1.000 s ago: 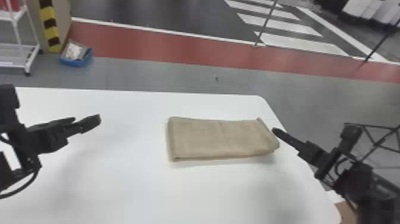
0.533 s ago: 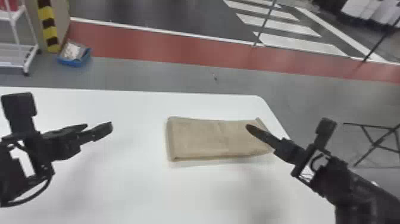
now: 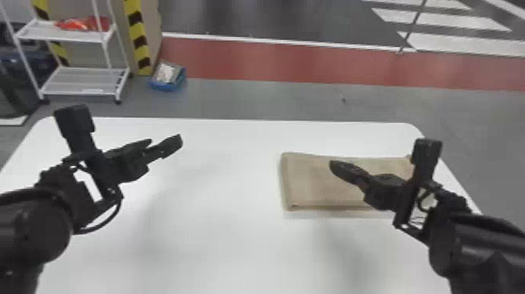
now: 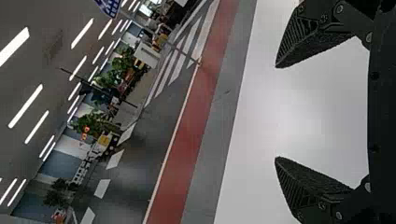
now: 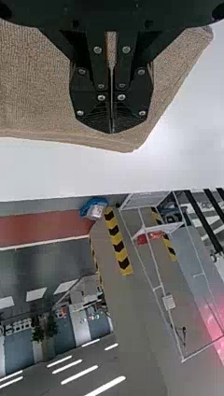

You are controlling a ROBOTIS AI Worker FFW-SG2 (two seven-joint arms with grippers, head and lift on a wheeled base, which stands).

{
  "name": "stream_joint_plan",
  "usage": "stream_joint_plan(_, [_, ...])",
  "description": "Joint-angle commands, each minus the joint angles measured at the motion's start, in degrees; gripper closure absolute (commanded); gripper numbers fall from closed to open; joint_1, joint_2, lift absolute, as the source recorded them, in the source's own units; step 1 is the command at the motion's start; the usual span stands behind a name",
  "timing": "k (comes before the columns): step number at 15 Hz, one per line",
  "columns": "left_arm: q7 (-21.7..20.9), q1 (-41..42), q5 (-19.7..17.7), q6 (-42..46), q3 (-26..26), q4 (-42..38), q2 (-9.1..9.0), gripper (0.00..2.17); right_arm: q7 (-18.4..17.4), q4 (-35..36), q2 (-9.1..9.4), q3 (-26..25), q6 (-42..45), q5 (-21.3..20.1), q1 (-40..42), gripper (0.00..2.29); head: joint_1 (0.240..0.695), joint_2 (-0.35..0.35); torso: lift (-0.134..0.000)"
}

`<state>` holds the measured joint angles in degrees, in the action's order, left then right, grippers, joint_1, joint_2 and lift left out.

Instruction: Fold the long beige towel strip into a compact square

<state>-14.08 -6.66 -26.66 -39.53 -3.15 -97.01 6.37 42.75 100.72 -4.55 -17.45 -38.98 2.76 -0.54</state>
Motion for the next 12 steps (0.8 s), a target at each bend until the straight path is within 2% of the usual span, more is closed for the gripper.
stream_joint_plan(1, [-0.07,-0.19,-0.15,0.55,-1.16,0.07,0.66,0.20,-0.21,-2.19,0.15,0.84,1.05,-2.41,-0.69,2.01,0.695,-0.096,-0.124])
stream_joint_plan(6, [-0.77,-0.19,-0.33,0.55,-2.48,-0.02,1.19,0.20,1.72,-2.11,-0.29,1.19,-3.00,-4.43,0.10,2.01,0.695,-0.068,-0.124])
stream_joint_plan(12, [-0.60,-0.19,0.11,0.55,-1.86,-0.02,0.84,0.20,1.72,-0.52,0.15,5.41,-6.33,-5.31,0.63,2.01,0.695,-0.043,-0.124])
